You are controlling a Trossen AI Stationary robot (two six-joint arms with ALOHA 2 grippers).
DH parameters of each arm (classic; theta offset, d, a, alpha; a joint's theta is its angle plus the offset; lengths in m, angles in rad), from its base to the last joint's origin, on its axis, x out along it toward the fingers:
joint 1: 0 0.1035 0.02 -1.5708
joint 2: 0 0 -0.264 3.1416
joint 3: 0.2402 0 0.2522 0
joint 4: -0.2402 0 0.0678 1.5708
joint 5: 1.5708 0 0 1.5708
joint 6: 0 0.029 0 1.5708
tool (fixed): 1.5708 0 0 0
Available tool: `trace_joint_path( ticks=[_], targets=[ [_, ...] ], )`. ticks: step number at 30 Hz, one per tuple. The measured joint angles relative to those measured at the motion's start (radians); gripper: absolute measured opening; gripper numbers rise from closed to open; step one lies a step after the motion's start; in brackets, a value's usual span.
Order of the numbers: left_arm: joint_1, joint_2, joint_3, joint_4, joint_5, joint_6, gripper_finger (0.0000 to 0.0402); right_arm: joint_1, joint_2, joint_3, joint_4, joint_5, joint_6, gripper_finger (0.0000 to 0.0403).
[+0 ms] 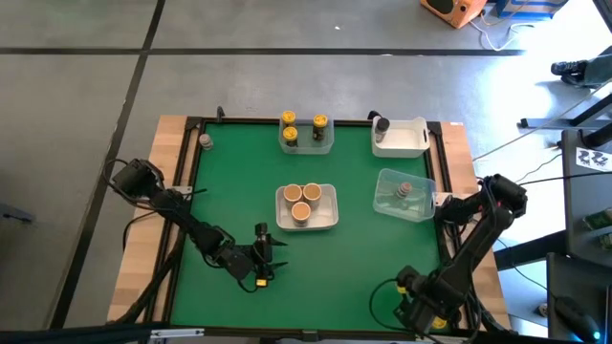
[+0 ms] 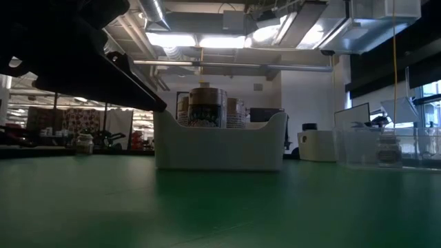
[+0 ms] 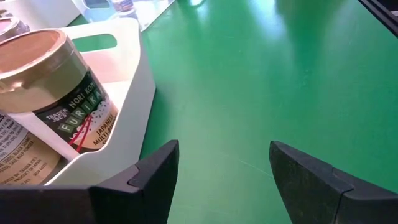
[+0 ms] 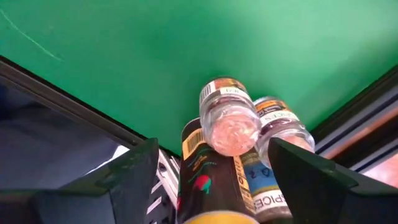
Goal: Sort spices by type
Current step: Put the bottom left brown seasoning bottle into the bottom transparent bin
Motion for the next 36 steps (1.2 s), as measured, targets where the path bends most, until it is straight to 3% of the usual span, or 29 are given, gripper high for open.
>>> trace_joint_path(
  ticks=[27,36],
  targets=[
    [-0.002,0.0,0.001,-0.001,0.0,-0.004,0.0233,-0.001,-0.001,-0.204,0.167,-0.081,-0.013,0.0301],
    [-0.001,0.0,0.001,-0.001,0.0,-0.004,0.0233,-0.002,-0.001,-0.206,0.167,-0.083,-0.02,0.021]
  ],
)
